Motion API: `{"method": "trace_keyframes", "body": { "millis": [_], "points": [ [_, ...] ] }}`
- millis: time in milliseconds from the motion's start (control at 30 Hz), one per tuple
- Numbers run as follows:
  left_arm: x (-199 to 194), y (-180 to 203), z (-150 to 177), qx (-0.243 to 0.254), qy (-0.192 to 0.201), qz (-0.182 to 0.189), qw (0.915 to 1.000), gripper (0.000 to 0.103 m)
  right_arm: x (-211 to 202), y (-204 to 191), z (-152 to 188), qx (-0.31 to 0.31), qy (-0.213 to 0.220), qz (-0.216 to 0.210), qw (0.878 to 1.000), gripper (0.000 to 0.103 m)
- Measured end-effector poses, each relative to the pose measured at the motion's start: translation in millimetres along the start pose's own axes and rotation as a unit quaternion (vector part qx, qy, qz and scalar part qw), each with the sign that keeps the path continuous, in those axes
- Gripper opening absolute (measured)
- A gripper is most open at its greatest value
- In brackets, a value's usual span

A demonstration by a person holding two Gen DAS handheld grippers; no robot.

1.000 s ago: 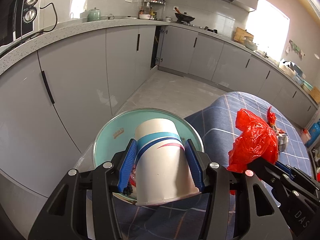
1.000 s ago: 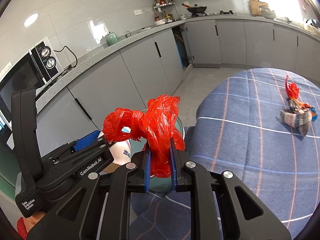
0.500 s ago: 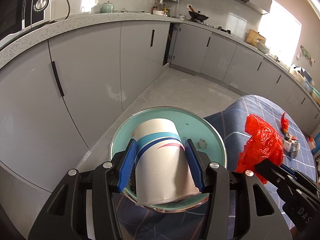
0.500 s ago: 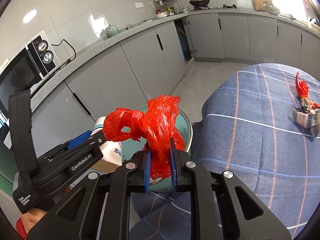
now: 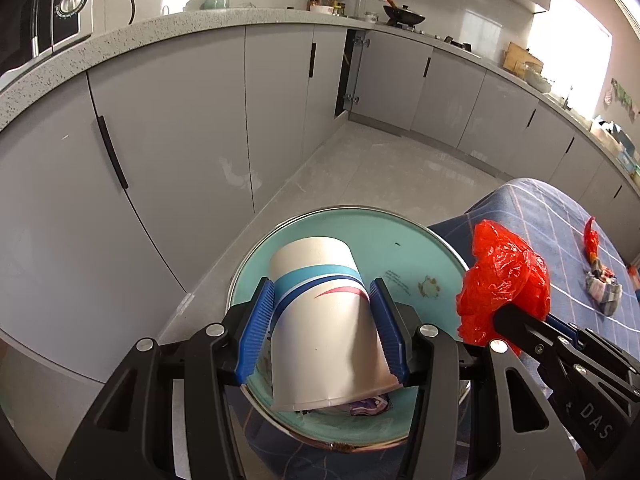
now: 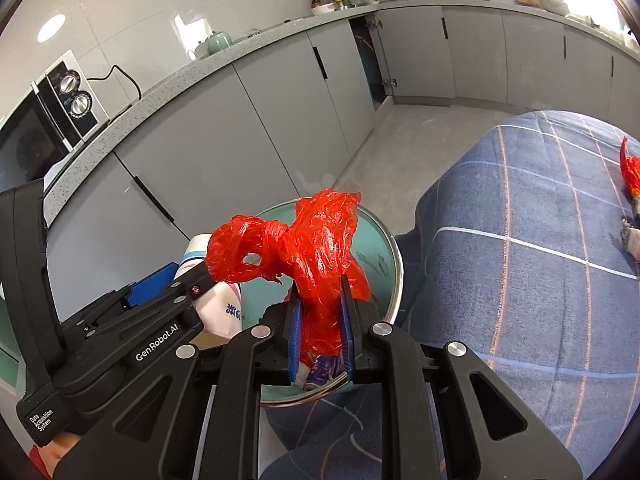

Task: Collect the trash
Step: 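Carry the paper cup and red bag over the teal bin, then lower the cup and red bag into the bin and open the right tool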

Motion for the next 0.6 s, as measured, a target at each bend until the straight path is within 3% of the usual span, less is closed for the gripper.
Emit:
{"method": "trace_keyframes", "body": {
  "millis": [600],
  "points": [
    [34.0, -8.3, -7.8, -0.008, -0.025, -0.009, 0.9996, 0.050, 39.1, -0.7, -8.9, -0.002, -0.022, 0.012, 1.000, 0.018]
  ]
}}
Point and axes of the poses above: each gripper's, at about its wrist camera, not at the fingertips, and x roughly the way its jaws point, y to its right, z to its underside, the point moved 4 cm from there along x, roughly the way its jaws point, and after that the axes turned 6 degrees about x, right-handed, at the moved point
